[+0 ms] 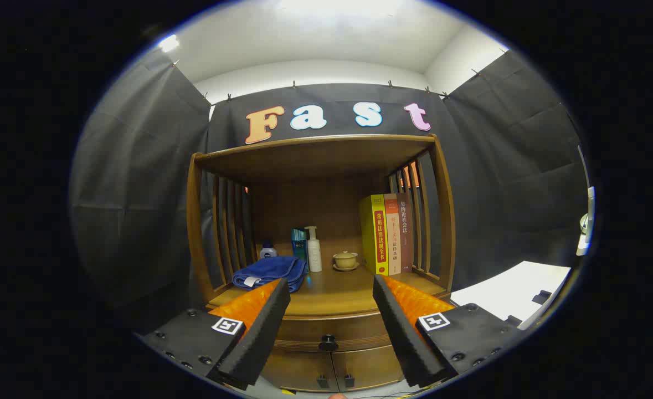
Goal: Pull open the drawer, take out the items inside it, and place them on the countertop above the cabinet.
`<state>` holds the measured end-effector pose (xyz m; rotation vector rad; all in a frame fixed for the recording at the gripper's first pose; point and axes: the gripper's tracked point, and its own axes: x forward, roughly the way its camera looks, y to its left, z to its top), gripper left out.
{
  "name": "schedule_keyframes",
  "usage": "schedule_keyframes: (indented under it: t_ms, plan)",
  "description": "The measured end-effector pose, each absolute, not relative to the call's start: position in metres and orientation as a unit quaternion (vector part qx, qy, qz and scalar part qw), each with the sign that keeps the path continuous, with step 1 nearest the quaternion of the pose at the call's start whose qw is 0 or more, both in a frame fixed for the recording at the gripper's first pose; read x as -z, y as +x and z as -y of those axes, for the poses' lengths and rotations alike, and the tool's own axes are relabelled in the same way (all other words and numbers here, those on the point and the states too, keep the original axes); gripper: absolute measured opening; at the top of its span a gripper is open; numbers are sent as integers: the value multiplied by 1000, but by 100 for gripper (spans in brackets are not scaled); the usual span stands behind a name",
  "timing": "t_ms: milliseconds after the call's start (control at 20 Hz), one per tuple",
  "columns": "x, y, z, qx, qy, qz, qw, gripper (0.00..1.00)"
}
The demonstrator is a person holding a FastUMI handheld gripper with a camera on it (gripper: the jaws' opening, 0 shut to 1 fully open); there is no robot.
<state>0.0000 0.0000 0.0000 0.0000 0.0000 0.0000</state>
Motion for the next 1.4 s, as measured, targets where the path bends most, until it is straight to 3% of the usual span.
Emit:
schedule_keyframes:
  t_ms: [900, 1400]
  plan:
    - [17, 7, -4, -7, -14, -27, 1000, 99]
    - [136, 53, 4, -2, -16, -120, 993, 99]
